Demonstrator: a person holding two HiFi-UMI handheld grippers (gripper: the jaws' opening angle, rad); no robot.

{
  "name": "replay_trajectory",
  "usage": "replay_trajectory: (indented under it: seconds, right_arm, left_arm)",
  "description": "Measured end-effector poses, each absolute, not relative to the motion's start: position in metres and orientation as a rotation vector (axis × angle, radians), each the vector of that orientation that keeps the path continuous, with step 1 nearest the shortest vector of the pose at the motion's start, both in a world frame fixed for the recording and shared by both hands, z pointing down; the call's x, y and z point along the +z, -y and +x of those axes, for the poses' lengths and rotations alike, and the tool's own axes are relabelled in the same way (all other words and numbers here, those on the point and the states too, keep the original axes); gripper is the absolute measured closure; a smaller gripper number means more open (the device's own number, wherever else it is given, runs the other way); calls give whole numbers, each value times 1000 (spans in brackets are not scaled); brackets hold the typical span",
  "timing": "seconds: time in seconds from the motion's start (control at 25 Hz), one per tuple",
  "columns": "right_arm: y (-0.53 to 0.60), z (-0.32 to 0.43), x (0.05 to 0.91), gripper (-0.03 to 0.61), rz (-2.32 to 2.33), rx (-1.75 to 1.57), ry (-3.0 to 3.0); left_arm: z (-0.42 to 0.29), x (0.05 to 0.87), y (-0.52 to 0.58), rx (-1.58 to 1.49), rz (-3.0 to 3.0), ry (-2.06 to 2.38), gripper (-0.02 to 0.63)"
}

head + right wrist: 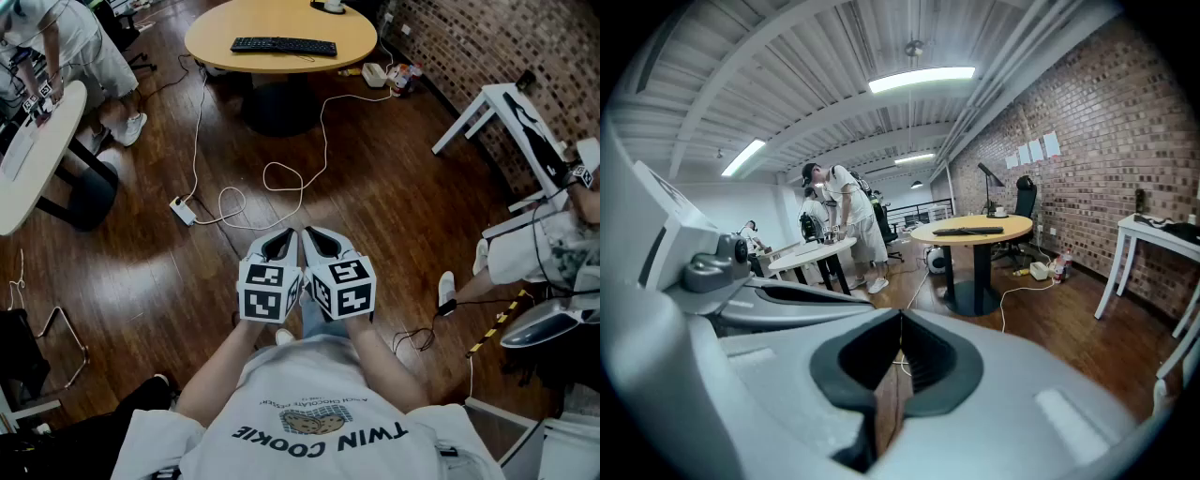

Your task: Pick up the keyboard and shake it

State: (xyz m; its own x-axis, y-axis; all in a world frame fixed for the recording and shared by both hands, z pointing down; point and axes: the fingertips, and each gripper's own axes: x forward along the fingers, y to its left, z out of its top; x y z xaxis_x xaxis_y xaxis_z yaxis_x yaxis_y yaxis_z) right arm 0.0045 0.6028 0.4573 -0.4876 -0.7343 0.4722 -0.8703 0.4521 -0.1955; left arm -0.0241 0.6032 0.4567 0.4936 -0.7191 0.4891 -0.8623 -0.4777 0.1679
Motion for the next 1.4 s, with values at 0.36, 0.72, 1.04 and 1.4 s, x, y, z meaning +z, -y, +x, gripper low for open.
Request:
replay_trajectory:
  seconds: [0.36,0.72,1.04,1.4]
  right_arm:
    - [-487,23,471,576,1325,593,2405]
    - [-352,47,462,575,1220,545,2455]
    - [-274,54,460,574,1162,534,2484]
    - [-196,59,474,572,1197,494,2443]
  left_arm:
    - [-13,466,-487,528,2316,1360,606]
    - [15,459,-351,567,2298,1444,606]
    - [27,451,-269,577,2293,1488,606]
    - [32,466,-189,609,2359,1433,606]
